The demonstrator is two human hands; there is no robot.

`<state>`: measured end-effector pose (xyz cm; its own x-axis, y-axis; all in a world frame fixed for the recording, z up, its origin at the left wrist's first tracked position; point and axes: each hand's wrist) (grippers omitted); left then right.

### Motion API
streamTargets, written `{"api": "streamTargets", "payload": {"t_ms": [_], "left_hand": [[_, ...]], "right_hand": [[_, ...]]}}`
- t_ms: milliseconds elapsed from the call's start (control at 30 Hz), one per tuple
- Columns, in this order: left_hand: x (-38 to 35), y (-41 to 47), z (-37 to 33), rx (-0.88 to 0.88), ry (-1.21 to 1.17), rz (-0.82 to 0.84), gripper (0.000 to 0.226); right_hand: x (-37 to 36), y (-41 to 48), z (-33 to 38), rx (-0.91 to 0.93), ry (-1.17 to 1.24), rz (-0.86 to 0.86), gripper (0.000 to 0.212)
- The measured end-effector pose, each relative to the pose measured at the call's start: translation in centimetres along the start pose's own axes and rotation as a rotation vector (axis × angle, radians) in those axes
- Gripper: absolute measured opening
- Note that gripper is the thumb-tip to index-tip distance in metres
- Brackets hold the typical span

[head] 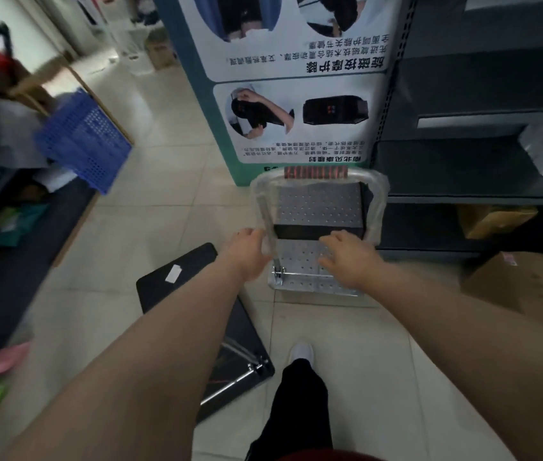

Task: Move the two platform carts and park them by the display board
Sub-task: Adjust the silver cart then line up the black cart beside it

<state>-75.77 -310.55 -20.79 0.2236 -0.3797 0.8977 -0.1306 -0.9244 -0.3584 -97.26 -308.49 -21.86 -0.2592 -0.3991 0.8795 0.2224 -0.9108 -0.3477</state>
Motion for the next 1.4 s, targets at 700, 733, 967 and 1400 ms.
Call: {"api": "streamTargets", "payload": {"t_ms": [700, 733, 967, 1400], "left_hand": [[-4.5, -28.0, 22.2, 0.543, 0.022, 0.063, 0.056], [-4.6, -28.4, 23.5, 0.551, 0.012, 0.068, 0.055], [-5.8, -27.9, 29.0, 0.47, -0.079, 0.135, 0.042], [-4.3, -23.1, 31.7, 0.42, 0.044, 0.135, 0.037]], "right_hand": [[-13.2, -6.9, 24.4, 0.442, -0.142, 0.133, 0.056], [-14.0, -6.7, 25.9, 0.444, -0.141, 0.131, 0.057], [-17.3, -5.8, 30.1, 0.27, -0.233, 0.148, 0.05], [-16.3, -1.5, 31.2, 0.208, -0.248, 0.097, 0.039]]}}
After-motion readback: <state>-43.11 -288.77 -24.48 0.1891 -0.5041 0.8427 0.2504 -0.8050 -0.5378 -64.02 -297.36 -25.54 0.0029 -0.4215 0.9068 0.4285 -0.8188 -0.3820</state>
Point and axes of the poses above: each hand's wrist, its own y-axis towards the middle knuckle, its own x-axis out of the back of the hand, z = x × y
